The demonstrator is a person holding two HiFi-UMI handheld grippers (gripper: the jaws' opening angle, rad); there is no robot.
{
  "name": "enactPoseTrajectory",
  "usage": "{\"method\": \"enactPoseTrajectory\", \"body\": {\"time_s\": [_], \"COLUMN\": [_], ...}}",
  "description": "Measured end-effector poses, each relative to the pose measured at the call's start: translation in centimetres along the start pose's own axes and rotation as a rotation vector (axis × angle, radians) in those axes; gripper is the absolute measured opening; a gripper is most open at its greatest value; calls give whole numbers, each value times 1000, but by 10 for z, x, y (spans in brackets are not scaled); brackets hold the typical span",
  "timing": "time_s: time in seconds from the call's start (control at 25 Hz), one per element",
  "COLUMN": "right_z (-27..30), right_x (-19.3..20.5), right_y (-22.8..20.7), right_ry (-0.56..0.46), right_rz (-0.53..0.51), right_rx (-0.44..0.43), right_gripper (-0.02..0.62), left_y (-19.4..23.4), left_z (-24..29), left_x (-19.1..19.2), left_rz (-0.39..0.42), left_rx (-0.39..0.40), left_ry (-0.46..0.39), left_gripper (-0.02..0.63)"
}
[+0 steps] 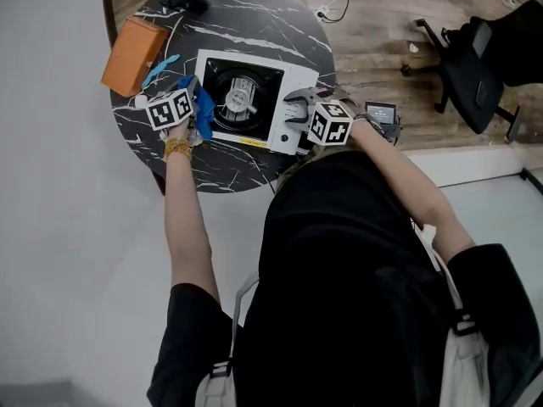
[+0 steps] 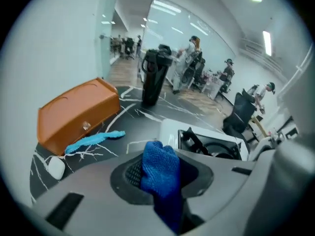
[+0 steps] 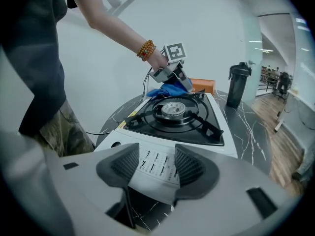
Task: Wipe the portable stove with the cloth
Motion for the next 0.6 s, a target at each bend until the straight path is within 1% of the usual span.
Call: {"method": "enactPoseTrajectory", "body": {"time_s": [0.04,0.12,0.16,0.2,0.24,0.32,0.36,0.44,0.48,0.56,0.6], "right_z": [1,4,5,6,6,7,7,-1,-9,-22,-24], "right_x": [1,2,3,4,5,0,-10,-45,-65,-99,-112], "right_y": [1,5,8,9,9,10,14,23,27,38,47], "right_ry": [5,31,48,64,79,88,67,-33,-99,-210,-243], "right_rz": [-7,-54,-84,-107,-119,-138,-161,-223,-245,-283,-314], "right_rx": [-1,-9,-12,-13,-12,11,41,125,158,176,165], "right_gripper": [215,215,219,224,224,224,226,229,229,230,230], "left_y": [-2,-9,-15,-23,-32,-52,-62,-87,-101,-136,-155], "left_z": [-3,-20,-31,-44,-57,-86,-102,-132,-142,-154,-159], "left_x": [-7,-16,-18,-21,-24,-25,-20,-2,9,32,44], "left_rz": [-4,32,46,47,40,17,2,-59,-110,-222,-263], "left_rx": [-56,-168,-203,-214,-208,-166,-137,-69,-25,103,192], "left_ry": [-71,-200,-258,-314,-367,-453,-487,-547,-576,-625,-640], "left_gripper": [87,87,87,89,89,91,91,91,91,92,92]}}
Point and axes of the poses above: the fingertips, and each gripper's own axes: z forward along the fingers, y to its left, x out of its underside, the point moved 1 cm from there along -z, backward along the fingers, and after that the axes turned 5 degrees about -x, right-handed, at the moved point
